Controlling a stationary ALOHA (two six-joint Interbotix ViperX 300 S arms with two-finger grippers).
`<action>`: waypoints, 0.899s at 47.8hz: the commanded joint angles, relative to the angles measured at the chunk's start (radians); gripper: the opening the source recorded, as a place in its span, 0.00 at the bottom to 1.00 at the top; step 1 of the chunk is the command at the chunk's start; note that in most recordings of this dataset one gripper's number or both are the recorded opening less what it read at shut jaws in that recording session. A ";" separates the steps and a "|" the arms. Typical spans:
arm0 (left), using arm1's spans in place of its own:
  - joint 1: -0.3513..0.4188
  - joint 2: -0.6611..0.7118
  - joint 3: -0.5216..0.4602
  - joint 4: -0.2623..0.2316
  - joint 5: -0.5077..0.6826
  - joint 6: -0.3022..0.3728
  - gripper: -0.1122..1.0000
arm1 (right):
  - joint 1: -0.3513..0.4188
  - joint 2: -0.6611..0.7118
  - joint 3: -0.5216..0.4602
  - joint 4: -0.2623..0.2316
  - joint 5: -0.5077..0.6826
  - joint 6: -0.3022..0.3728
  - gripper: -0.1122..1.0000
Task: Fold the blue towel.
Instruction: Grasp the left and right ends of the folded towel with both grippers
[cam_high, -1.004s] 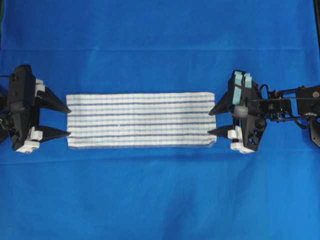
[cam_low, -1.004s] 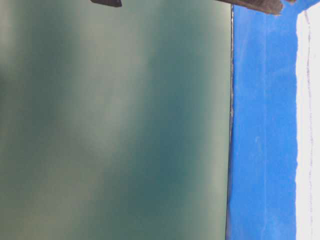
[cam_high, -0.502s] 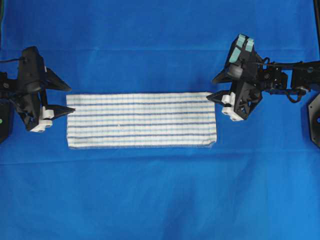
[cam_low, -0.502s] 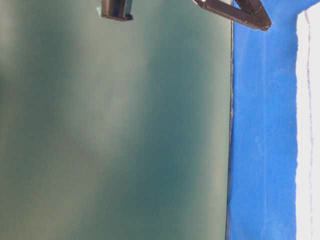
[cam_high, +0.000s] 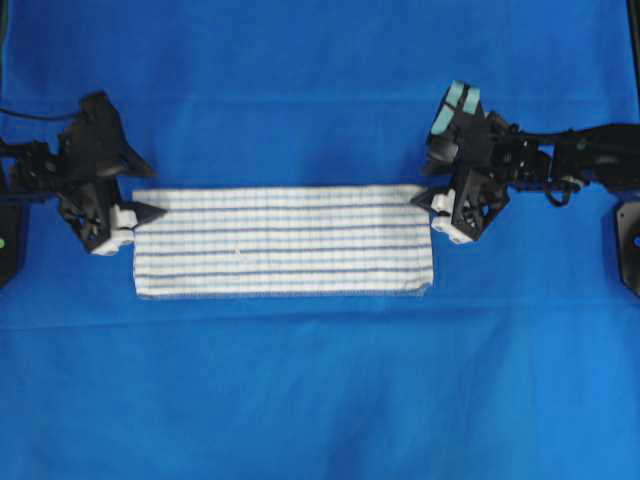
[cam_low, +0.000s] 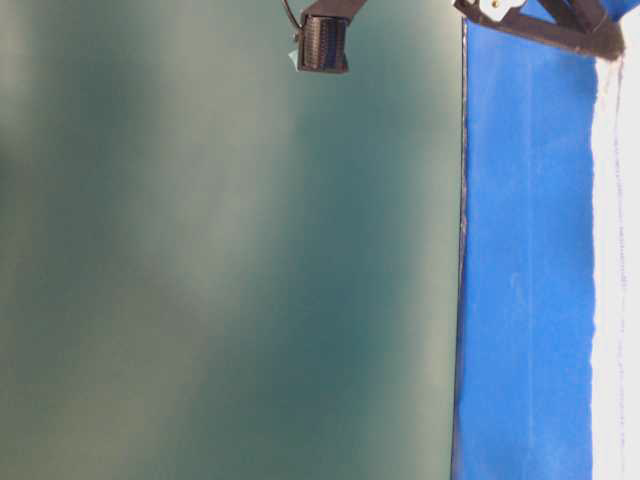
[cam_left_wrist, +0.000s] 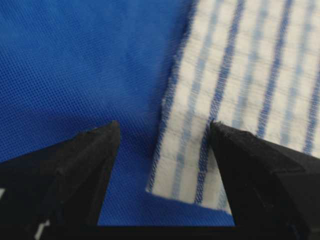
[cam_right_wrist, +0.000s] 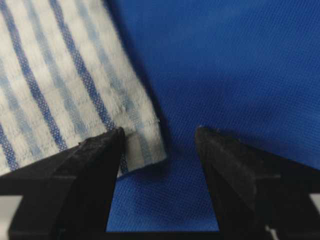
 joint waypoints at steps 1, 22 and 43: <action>0.008 0.017 -0.021 0.002 -0.008 0.000 0.70 | -0.005 -0.005 -0.014 -0.002 -0.006 0.002 0.66; 0.032 0.028 -0.049 0.000 0.091 -0.034 0.23 | -0.005 -0.006 -0.018 -0.023 -0.002 -0.017 0.34; 0.023 -0.011 -0.072 0.000 0.186 -0.026 0.11 | -0.005 -0.023 -0.034 -0.029 0.011 -0.015 0.14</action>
